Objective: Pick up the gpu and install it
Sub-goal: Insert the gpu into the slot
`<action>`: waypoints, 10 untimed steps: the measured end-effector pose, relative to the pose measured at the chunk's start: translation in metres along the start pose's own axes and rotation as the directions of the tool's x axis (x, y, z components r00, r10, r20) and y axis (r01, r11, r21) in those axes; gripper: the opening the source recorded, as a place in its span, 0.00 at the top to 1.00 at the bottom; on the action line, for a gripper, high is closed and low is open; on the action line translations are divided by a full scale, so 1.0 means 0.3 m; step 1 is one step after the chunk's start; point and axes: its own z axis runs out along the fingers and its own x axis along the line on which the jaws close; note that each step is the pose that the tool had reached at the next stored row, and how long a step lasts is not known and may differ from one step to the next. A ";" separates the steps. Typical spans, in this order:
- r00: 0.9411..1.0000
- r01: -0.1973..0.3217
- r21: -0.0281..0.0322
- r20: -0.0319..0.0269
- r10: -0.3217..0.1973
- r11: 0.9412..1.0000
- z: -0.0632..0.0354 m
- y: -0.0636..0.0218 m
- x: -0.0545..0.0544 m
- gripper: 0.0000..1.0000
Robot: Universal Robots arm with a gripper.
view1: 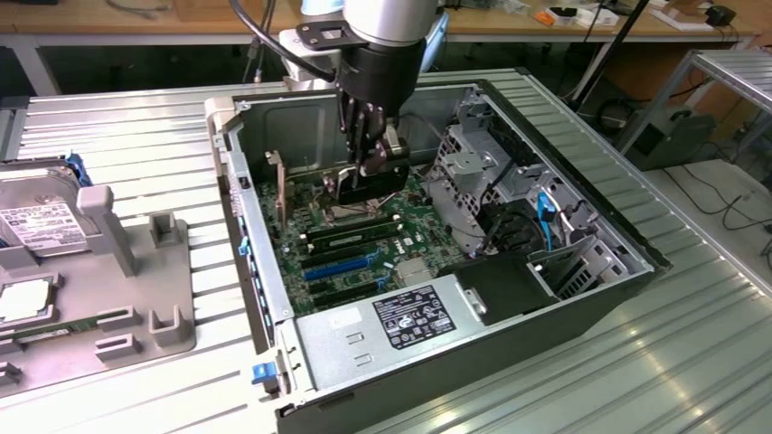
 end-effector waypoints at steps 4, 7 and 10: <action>1.000 0.000 0.000 0.000 0.000 1.000 0.002 0.000 0.000 0.73; 1.000 0.000 0.000 0.000 0.000 1.000 0.002 0.000 0.000 0.73; 1.000 0.000 0.000 0.000 0.000 1.000 0.002 0.000 0.000 0.73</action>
